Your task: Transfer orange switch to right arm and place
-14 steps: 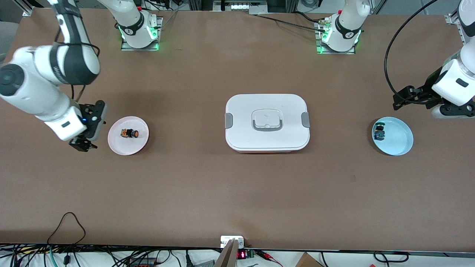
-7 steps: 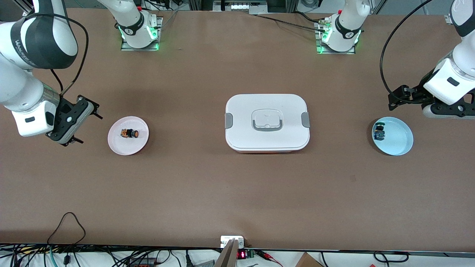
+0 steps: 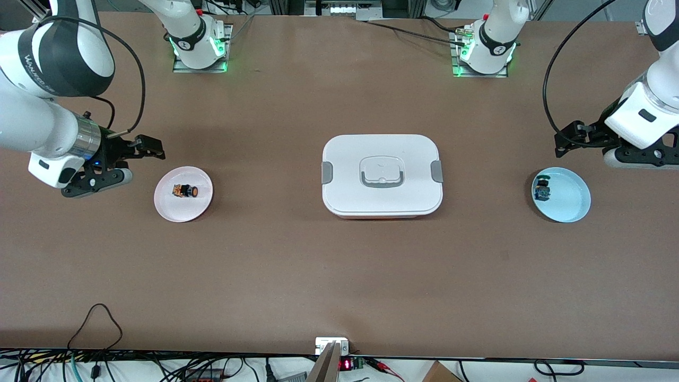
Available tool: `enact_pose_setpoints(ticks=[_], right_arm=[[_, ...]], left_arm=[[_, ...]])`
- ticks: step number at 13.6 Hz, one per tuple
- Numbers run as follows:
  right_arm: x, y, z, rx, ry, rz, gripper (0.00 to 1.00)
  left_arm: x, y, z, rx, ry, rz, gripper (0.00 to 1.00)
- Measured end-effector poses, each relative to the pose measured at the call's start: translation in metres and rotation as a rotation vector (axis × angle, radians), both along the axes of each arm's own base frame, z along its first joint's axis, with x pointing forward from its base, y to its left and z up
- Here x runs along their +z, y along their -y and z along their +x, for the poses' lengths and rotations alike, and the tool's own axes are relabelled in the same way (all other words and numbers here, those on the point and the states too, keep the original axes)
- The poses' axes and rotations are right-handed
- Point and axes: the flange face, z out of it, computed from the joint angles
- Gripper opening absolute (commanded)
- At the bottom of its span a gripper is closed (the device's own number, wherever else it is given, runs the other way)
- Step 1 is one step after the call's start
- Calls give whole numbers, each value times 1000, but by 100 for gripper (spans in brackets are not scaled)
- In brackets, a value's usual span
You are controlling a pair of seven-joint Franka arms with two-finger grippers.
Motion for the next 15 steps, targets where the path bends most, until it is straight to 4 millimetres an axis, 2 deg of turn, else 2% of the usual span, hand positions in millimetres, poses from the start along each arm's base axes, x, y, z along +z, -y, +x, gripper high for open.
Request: enact_pose_setpoints(ticks=[2,4,8,10,12,15], right_arm=[[12,-1,-3,-35,1,-9,100],[27,11,-3,-66,31,-29,100],[62,70,4,-180,104,-52,100],[76,88,6,-229,130,-58,100],[80,93,6,-240,134,-93,100],[70,93,4,-209,152,-147,100]], left_arm=[[0,0,0,0,0,0,100],[0,0,0,0,0,0,100],[0,0,0,0,-1,0,100],[0,0,0,0,-1,0,100],[0,0,0,0,-2,0,100],[0,0,0,0,-2,0,100]])
